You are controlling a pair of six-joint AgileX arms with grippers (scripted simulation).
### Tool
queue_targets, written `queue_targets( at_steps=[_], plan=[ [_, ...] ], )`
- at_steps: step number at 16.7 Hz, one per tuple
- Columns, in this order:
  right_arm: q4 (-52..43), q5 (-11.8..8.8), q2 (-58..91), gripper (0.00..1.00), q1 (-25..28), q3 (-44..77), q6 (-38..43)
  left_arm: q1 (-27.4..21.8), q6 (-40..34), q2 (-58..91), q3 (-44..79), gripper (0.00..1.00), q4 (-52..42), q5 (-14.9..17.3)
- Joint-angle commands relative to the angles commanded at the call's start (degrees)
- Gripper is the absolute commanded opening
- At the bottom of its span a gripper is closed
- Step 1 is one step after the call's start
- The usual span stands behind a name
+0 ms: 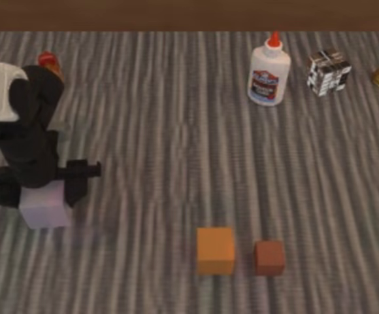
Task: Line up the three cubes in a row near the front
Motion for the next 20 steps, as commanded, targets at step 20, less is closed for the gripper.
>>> queue_targets(
  at_steps=[20],
  plan=[
    [0.0,0.0,0.0,1.00,0.0,0.0,0.0,0.7,0.1,-7.7,7.8,0.00,-15.1,-0.2]
  ],
)
